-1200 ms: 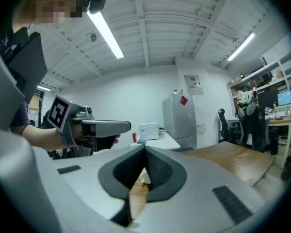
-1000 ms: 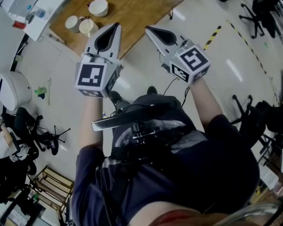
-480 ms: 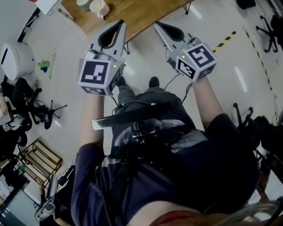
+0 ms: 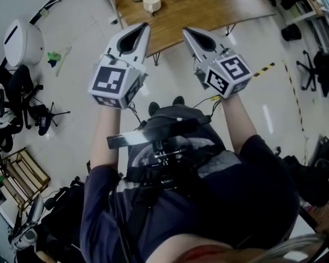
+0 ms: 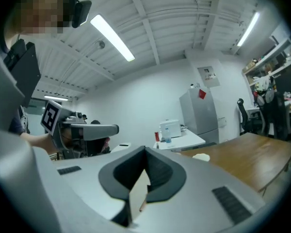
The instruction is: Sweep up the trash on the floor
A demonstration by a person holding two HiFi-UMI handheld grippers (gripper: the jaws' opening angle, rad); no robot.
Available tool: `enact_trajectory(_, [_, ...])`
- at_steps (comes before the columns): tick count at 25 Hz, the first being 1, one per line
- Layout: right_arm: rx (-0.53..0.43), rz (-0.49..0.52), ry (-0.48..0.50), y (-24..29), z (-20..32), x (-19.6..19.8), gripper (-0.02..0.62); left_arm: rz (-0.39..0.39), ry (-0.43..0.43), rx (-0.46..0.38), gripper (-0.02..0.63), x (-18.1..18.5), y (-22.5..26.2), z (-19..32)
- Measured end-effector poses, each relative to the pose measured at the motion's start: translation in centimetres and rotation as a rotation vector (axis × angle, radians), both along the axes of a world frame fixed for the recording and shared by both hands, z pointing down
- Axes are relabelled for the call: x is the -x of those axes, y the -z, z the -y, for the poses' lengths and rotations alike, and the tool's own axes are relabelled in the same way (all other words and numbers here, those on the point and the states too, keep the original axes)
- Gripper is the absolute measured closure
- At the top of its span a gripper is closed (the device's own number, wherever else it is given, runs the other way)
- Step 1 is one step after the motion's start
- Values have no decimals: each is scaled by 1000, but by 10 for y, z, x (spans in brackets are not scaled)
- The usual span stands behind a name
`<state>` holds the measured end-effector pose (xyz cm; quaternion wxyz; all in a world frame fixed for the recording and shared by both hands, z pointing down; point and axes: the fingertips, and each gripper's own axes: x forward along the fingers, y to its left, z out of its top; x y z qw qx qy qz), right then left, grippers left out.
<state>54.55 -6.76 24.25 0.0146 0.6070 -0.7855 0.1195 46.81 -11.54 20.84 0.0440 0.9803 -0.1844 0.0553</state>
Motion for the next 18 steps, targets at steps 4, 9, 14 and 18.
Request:
enact_trajectory(4, [13, -37, 0, 6, 2, 45, 584, -57, 0, 31, 606, 44, 1, 3])
enact_trajectory(9, [79, -88, -56, 1, -7, 70, 584, -106, -47, 97, 606, 69, -19, 6])
enact_trajectory(14, [152, -125, -135, -7, -37, 50, 584, -129, -108, 175, 606, 53, -36, -11])
enact_trajectory(18, [184, -89, -156, -15, -53, 44, 584, -115, -150, 194, 606, 43, -41, -24])
